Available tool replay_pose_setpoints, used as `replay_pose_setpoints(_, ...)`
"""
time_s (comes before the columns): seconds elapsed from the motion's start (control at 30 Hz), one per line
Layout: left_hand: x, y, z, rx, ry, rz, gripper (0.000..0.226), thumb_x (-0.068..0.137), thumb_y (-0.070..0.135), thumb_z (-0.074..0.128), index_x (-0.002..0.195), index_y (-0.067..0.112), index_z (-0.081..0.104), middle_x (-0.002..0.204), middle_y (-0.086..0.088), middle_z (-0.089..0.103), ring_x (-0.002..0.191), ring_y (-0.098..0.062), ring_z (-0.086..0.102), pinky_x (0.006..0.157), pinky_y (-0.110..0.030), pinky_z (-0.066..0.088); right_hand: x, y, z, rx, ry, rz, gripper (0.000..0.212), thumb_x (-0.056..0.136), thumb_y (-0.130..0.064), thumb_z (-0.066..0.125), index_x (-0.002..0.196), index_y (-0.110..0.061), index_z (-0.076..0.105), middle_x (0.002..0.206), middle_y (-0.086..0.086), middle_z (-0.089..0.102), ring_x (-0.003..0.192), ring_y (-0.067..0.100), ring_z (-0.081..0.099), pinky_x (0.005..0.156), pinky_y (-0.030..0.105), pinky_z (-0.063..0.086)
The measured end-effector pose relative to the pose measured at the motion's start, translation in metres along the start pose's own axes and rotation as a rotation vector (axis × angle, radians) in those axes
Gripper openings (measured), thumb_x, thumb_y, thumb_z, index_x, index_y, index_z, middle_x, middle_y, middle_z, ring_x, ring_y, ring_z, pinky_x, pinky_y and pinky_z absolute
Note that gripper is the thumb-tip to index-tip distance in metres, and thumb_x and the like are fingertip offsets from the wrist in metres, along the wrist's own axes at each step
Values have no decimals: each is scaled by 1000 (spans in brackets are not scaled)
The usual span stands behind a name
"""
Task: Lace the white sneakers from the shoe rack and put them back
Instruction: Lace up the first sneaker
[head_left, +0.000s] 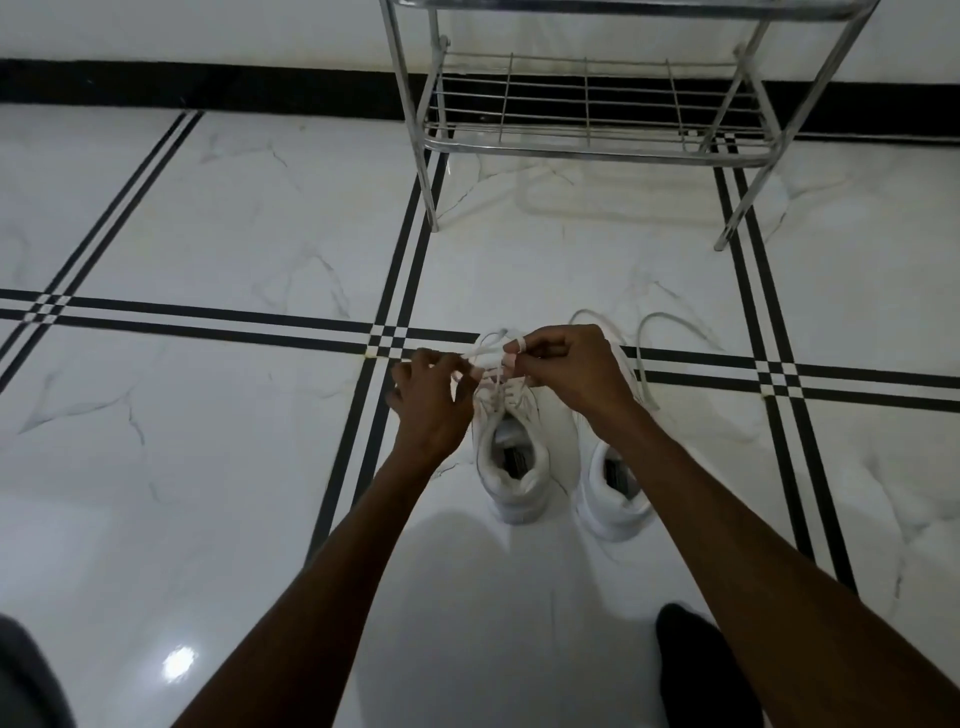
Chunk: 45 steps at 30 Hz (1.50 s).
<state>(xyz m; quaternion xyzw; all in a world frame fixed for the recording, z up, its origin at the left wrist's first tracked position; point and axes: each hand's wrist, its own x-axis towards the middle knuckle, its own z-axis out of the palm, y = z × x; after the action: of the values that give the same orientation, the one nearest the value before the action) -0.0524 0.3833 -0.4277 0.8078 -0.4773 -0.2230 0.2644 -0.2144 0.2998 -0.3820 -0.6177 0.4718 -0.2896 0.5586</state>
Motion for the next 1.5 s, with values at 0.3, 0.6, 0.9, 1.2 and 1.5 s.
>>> replay_pose_setpoints(0.3,-7,-37,-47,-429,211,-109,51,102,41,47,78,-3,56,59,-12,48,57,-17,46,58,-32,42,17,36,-26,-576,160,100,30,86,-24,70,70,1,76,71,16,73,72,28,68,70,32,52)
replay_pose_setpoints(0.6,-18,-65,-33,50,203,-179,41,96,54,55,104,16,68,106,-10,72,106,-35,62,94,-51,49,8,56,-17,-848,199,-40,43,84,-45,72,100,-6,70,102,17,65,101,34,59,83,43,51)
replay_pose_setpoints(0.9,-9,-18,9,-155,-77,233,10,90,6,68,96,12,72,108,-8,71,103,-23,64,93,-35,50,-4,49,-4,-646,-121,-211,16,84,1,66,94,-6,77,100,14,77,96,27,71,89,30,52)
replay_pose_setpoints(1.2,-24,-28,6,591,161,428,47,70,-6,29,102,11,59,62,-1,66,87,-32,56,95,-56,37,-10,55,-6,-886,-136,-208,13,74,4,63,74,-5,73,73,13,73,66,26,63,70,38,54)
replay_pose_setpoints(1.5,-19,-31,2,530,-53,299,28,93,3,57,107,25,67,87,5,75,109,-26,57,110,-61,20,-11,54,-6,-939,-180,-191,18,80,1,52,75,-10,66,73,7,72,68,22,64,62,37,51)
